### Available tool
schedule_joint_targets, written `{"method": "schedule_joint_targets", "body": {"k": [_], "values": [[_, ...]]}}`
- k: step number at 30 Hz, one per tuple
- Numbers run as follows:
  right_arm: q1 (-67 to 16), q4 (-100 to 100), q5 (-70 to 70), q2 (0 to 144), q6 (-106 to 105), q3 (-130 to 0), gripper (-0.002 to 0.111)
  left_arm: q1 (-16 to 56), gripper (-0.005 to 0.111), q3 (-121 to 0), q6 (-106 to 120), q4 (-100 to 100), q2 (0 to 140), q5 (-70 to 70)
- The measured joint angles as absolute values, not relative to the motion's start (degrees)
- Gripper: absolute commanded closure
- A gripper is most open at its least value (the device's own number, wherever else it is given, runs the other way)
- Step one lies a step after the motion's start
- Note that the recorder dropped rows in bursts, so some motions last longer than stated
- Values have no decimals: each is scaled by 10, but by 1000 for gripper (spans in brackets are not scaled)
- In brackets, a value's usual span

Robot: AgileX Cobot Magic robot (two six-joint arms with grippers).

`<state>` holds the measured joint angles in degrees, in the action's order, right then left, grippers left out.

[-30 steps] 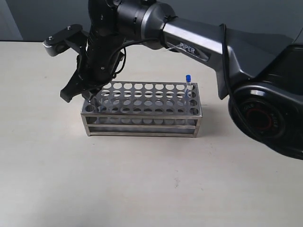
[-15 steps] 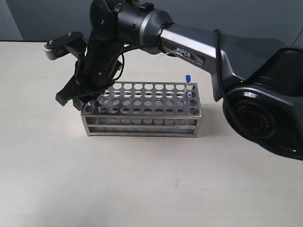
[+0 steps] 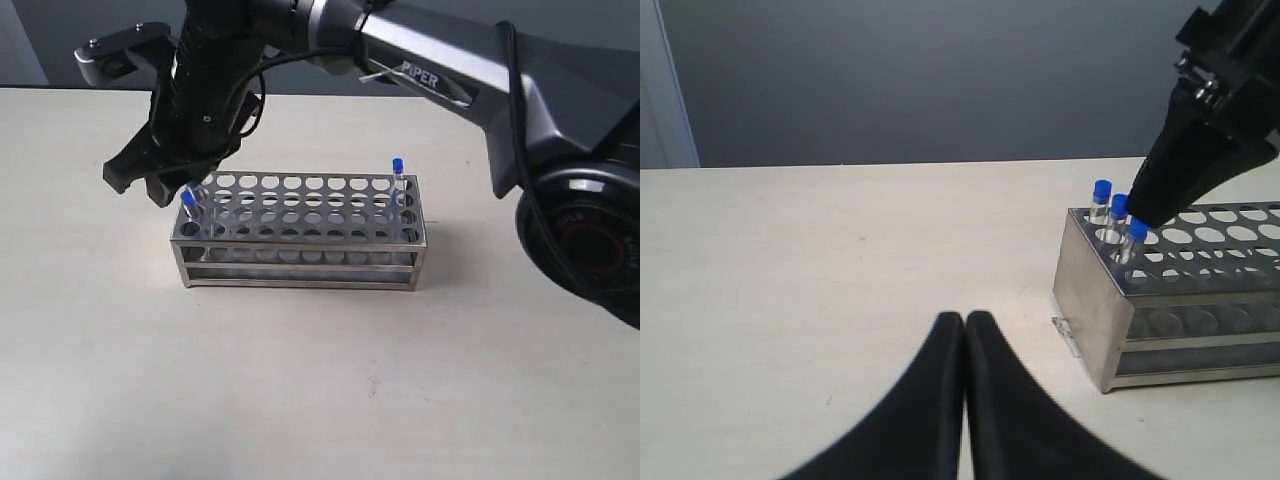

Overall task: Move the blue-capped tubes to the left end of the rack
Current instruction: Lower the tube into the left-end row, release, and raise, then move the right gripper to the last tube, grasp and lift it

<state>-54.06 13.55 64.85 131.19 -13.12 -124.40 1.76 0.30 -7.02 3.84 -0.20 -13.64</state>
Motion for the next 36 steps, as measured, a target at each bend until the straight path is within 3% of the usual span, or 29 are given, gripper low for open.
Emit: {"method": "schedule_joint_targets", "body": {"k": [6, 16, 23, 36], "values": [[-541, 98, 669, 1296, -107, -1244, 62, 18, 106, 3, -70, 38, -2, -136], [-513, -159, 695, 1259, 5, -1239, 62, 18, 106, 3, -70, 38, -2, -136], [-418, -123, 697, 1230, 18, -1164, 62, 18, 106, 3, -70, 38, -2, -136], [-387, -112, 701, 1220, 20, -1098, 62, 18, 106, 3, -70, 38, -2, -136]]}}
